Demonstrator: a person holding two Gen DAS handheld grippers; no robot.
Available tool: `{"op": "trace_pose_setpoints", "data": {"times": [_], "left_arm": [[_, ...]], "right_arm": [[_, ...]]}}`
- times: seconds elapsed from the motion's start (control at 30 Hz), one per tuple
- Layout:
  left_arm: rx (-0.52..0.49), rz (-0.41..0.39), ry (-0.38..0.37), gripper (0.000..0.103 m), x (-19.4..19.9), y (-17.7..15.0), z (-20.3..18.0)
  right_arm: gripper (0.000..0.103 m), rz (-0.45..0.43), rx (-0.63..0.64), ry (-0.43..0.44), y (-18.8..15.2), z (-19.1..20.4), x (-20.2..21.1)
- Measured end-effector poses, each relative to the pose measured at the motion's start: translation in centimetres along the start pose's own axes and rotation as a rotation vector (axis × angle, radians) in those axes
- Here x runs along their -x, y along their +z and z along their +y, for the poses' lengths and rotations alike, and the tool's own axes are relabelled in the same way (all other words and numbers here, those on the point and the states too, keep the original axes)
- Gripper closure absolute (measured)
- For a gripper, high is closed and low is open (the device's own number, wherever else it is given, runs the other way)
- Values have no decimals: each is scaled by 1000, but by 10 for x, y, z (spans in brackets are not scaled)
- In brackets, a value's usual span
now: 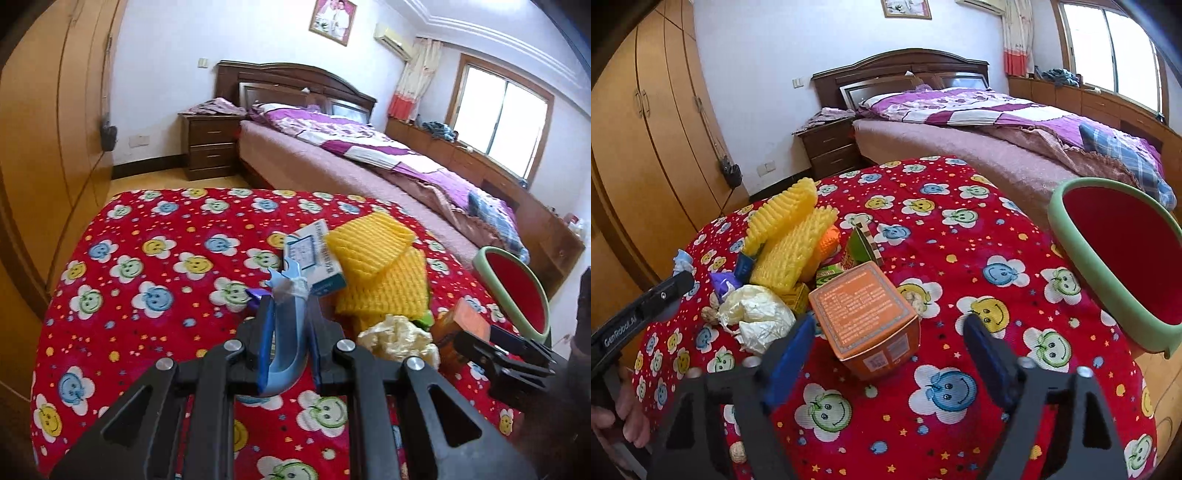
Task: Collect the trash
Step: 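Close the right tool on the orange cardboard box and lift it, then carry the blue piece in the left tool and box in the right tool over the bucket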
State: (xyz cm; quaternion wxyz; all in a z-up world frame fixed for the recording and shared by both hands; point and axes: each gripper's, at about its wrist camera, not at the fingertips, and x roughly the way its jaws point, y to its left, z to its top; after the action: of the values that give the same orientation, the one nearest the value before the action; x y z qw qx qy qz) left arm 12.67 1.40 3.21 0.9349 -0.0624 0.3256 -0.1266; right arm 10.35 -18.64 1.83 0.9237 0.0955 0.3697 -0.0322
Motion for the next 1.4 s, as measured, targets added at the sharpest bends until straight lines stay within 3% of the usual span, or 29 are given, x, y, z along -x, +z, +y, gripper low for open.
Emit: {"op": "trace_pose_setpoints", "data": {"times": [0.13, 0.87, 1.2, 1.4], "left_arm": [[7, 22, -27, 86, -2, -3, -4], [113, -8, -1, 86, 37, -13, -18], [156, 14, -126, 86, 45, -15, -39], [137, 19, -134, 86, 46, -8, -58]], "right_arm": [[47, 19, 8, 2, -1, 1, -2], [48, -15, 8, 47, -13, -6, 41], [48, -106, -28, 53, -12, -24, 88], [48, -142, -51, 36, -7, -47, 109]]}}
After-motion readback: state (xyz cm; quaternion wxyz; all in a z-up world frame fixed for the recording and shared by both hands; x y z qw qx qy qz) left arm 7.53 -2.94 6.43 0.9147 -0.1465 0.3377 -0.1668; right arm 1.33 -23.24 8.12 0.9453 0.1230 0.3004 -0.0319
